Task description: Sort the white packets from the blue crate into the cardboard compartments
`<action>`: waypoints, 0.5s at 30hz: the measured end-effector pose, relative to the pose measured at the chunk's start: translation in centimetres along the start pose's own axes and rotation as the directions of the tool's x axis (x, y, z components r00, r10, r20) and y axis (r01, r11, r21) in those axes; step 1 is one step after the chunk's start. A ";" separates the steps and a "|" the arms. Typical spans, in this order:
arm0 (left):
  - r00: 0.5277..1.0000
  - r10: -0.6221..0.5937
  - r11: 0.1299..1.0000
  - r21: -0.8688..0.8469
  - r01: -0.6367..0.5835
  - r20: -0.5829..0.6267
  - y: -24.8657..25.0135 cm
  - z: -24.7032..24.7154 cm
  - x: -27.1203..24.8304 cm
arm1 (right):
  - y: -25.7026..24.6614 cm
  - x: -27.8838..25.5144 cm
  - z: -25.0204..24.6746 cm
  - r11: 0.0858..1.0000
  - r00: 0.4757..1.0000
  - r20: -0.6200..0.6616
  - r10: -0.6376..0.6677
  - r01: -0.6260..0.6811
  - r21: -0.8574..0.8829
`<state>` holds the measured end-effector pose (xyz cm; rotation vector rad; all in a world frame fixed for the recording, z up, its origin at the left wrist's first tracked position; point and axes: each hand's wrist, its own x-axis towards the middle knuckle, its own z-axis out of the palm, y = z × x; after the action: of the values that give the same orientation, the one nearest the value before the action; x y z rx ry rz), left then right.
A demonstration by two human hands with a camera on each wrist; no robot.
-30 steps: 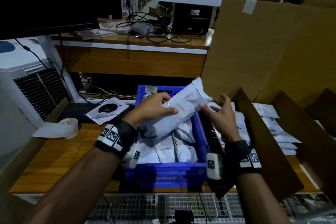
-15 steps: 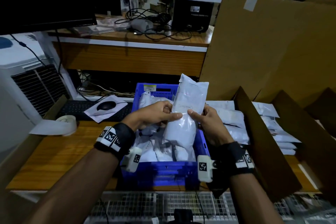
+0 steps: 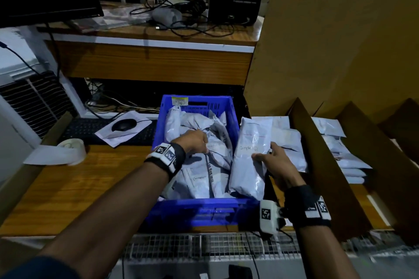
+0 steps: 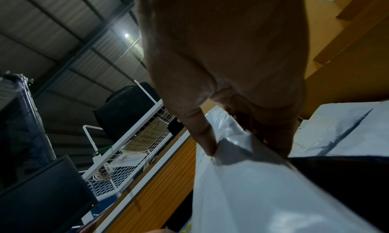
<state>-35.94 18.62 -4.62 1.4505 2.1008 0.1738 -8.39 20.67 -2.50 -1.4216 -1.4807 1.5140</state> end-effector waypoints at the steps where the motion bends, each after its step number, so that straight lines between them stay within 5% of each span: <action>1: 0.999 -0.034 0.999 -0.010 0.033 -0.031 0.3 0.7 0.8 | 0.1 0.0 -0.1 1.000 1.000 -0.005 -0.006 0.006 0.002; 9: 0.953 -0.291 0.886 -0.400 0.234 -0.086 1.7 3.1 3.6 | 1.5 0.6 -1.3 0.999 0.999 0.017 -0.044 0.044 -0.008; 12: 0.939 -0.339 0.753 -0.615 0.235 -0.056 1.2 3.8 4.2 | 1.7 0.7 -1.7 0.999 0.999 0.018 -0.042 0.041 0.021; 15: 0.966 -0.234 0.536 -0.814 0.225 0.113 0.6 2.9 3.7 | 1.7 1.0 -2.3 0.998 0.999 0.000 -0.047 0.047 0.044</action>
<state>-34.85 21.50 -8.21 0.5762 1.7629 0.9318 -6.04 21.95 -3.89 -1.3513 -1.4626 1.5098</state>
